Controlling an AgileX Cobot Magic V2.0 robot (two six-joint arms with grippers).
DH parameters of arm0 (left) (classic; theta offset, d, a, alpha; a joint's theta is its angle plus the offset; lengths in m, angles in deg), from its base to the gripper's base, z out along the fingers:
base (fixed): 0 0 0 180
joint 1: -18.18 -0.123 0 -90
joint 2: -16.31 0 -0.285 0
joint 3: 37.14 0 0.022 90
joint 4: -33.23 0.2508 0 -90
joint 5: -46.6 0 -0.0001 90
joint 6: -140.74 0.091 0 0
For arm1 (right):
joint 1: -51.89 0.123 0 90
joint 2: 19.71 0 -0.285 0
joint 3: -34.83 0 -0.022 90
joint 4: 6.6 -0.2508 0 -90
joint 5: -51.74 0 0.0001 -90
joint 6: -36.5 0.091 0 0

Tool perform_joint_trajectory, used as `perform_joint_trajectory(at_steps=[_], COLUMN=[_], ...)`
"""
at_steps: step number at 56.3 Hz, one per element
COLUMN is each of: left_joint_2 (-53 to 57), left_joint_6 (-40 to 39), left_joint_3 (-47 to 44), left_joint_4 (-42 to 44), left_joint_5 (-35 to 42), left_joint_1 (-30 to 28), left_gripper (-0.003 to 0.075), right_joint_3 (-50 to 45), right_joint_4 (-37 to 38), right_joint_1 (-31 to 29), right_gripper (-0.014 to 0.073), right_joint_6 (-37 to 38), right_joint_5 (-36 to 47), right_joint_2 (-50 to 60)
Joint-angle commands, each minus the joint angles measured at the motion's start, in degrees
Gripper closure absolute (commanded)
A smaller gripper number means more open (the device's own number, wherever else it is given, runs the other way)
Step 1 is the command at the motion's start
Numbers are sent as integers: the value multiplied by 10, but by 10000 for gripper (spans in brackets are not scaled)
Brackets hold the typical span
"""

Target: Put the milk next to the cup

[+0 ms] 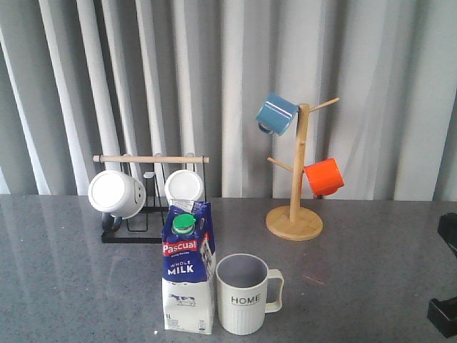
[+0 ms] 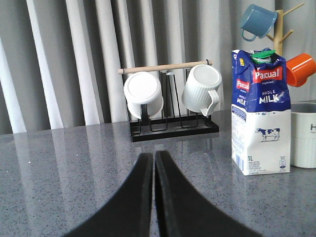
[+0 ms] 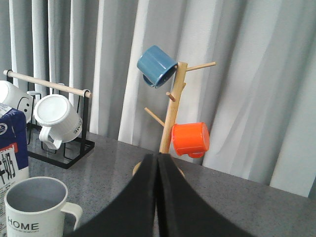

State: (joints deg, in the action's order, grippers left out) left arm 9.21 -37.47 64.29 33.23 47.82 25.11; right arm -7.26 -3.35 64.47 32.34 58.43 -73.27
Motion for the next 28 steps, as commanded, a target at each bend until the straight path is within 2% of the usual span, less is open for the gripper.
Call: perform_joint_trajectory(at_steps=[1,28], left_joint_2=[7,7], left_joint_6=[-10,-12], left_joint_3=[11,12], left_joint_4=[-14,-14], left_joint_5=[38,29], left_joint_1=[1,1], left_gripper=[726,726], right_joint_3=[15,15], right_joint_4=[2,2], right_joint_1=[-2,-2], right_gripper=[602,602], right_joint_6=[-4,-4], right_joint_5=[42,41], right_joint_2=[4,4])
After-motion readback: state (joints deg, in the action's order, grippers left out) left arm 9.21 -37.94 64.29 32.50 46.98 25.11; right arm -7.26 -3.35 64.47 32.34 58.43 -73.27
